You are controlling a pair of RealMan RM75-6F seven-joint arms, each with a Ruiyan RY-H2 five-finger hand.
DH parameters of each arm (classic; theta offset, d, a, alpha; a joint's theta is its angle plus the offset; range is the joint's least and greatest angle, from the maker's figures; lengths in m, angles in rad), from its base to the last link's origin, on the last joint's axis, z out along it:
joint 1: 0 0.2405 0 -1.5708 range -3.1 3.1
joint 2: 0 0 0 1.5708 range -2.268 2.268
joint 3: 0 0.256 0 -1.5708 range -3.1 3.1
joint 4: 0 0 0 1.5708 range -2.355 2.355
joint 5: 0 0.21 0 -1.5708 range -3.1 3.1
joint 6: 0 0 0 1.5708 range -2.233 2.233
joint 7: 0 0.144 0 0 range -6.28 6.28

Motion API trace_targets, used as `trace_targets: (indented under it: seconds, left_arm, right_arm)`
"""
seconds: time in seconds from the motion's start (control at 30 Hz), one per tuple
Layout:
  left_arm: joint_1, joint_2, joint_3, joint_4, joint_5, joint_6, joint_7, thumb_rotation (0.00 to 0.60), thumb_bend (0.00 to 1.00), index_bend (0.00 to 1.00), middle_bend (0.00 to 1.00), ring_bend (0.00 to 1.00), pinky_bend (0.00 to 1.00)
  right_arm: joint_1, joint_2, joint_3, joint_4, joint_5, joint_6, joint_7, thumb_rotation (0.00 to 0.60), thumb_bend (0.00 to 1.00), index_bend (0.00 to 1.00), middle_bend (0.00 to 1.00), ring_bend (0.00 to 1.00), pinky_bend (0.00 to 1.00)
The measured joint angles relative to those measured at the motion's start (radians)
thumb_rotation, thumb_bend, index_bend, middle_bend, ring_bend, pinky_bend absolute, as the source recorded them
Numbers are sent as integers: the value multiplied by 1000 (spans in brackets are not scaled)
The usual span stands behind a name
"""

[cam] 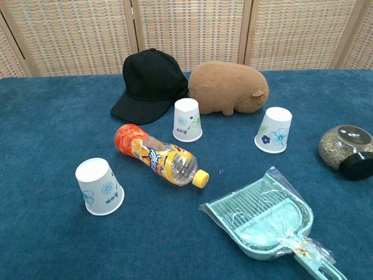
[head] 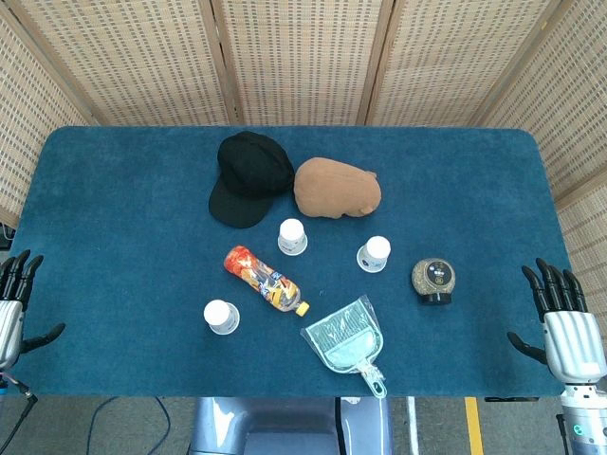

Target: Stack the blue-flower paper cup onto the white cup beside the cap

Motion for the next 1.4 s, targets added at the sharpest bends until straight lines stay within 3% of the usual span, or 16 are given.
trace_targets:
  seconds: [1.0,1.23,1.4]
  left_arm:
    - [-9,-1,3,-3,-1,-27,-1,600,9,0,0,0,2]
    - [-24,4,0,-20,8,-43,-9,600,69,125,0,0,11]
    - [-84,21,-7,-64,30,-120,20,600,101,203,0,0,31]
  right_arm:
    - [4,-5,-4,-2,-1,-13,-1,600,49,0,0,0,0]
    - [8,-4,-2,-3,5,-21,1,600,48,0,0,0,0]
    - [8,2,2,-5,18,-27,13,600,49,0,0,0,0]
